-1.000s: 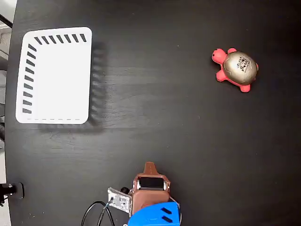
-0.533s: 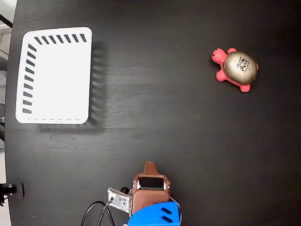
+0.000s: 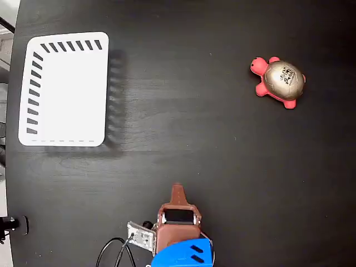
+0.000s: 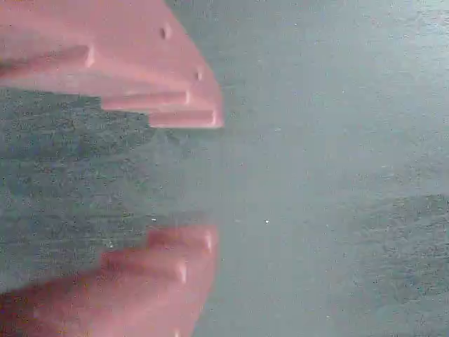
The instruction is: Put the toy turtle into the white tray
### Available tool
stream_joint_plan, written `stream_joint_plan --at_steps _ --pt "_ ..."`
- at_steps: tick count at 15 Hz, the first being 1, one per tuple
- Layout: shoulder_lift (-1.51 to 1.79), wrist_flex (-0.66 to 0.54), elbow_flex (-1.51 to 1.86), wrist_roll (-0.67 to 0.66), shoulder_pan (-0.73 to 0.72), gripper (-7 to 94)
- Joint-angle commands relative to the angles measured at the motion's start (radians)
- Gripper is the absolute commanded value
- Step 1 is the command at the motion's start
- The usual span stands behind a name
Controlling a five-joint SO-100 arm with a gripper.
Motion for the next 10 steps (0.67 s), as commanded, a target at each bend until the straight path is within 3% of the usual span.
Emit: stream_joint_plan --at_steps 1,2,4,10 --pt "0.078 0.006 -0.011 0.002 -0.009 14" --pt "0.078 0.006 -0.011 -0.003 -0.017 5" --pt "0.075 0.006 -0.011 -0.003 -0.018 0" --pt "-0.376 -0.143 -0.281 -0.028 0.043 0"
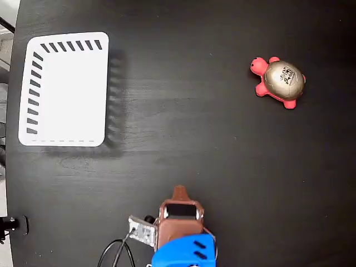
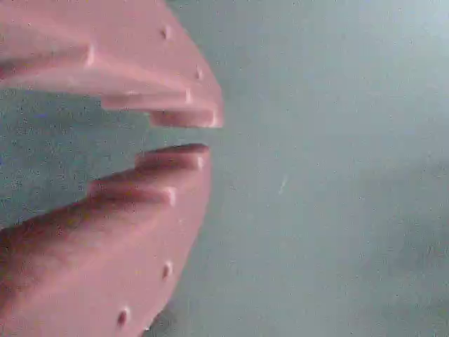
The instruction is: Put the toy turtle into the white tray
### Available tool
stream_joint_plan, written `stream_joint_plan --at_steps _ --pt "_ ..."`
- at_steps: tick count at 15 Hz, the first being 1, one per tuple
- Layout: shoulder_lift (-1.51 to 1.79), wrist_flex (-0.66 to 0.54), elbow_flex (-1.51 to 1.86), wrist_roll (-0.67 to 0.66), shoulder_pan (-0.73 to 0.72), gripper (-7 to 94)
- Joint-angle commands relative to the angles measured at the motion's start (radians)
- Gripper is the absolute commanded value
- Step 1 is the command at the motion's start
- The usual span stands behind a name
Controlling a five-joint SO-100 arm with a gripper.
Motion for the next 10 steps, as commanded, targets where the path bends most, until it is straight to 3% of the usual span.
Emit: stream_joint_plan --at_steps 1,10 --pt "-0.27 -0.041 -0.27 0.002 0.035 0" --pt "-1.14 0.041 -1.144 -0.089 0.229 0"
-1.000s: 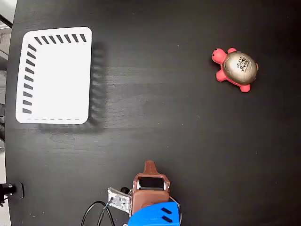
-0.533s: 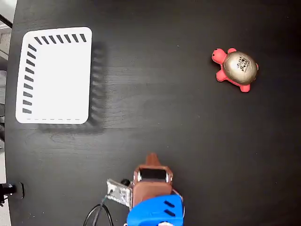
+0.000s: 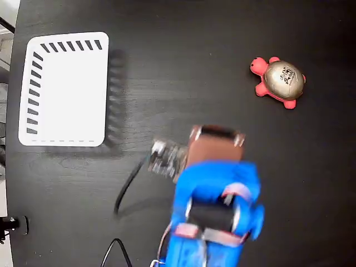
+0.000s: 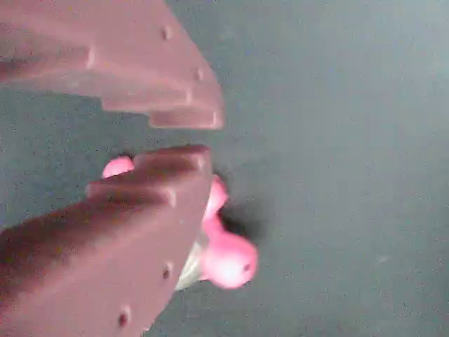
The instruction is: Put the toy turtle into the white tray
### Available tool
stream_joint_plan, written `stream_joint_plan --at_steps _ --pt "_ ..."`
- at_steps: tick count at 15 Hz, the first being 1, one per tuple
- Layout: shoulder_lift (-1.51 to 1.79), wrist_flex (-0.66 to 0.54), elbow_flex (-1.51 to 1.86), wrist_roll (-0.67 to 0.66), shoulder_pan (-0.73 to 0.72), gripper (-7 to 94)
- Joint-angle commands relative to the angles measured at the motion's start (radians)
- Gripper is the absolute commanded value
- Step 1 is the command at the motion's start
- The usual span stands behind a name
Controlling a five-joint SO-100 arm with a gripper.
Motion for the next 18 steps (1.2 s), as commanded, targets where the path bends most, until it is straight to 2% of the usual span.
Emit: stream_joint_plan --at_steps 1,3,8,12,18 --pt "-0.133 0.057 -0.241 -0.011 0.038 0" --pt "-0.36 0.175 -0.537 0.014 0.098 0" --pt "-0.696 0.218 -0.919 0.034 0.184 -1" --pt "-0.91 0.318 -1.189 0.012 0.233 2" --pt "-1.144 0.353 -1.361 -0.003 0.278 37"
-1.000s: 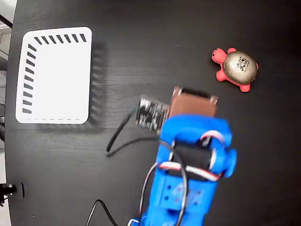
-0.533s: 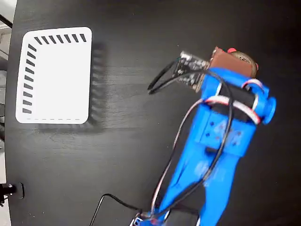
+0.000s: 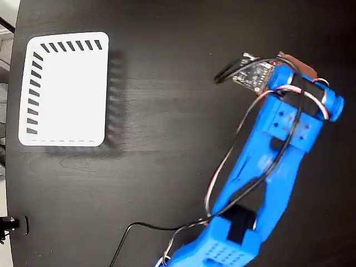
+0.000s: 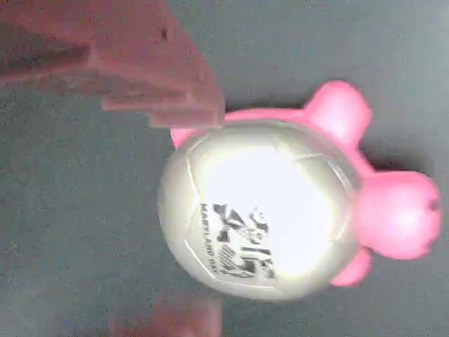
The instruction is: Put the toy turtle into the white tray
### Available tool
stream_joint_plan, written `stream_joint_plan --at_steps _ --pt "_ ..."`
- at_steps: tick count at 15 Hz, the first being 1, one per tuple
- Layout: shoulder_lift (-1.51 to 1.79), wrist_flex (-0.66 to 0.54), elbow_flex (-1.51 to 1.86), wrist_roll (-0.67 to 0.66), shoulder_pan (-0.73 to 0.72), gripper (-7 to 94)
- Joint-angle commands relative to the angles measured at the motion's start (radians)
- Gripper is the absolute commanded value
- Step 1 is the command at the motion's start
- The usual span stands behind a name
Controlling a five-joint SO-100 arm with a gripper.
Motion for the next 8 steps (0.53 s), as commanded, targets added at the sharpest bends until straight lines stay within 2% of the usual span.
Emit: stream_joint_plan --at_steps 1,8 --pt "-0.02 0.04 -0.123 -0.017 0.018 39" --pt "-0.218 0.043 -0.325 -0.017 0.038 40"
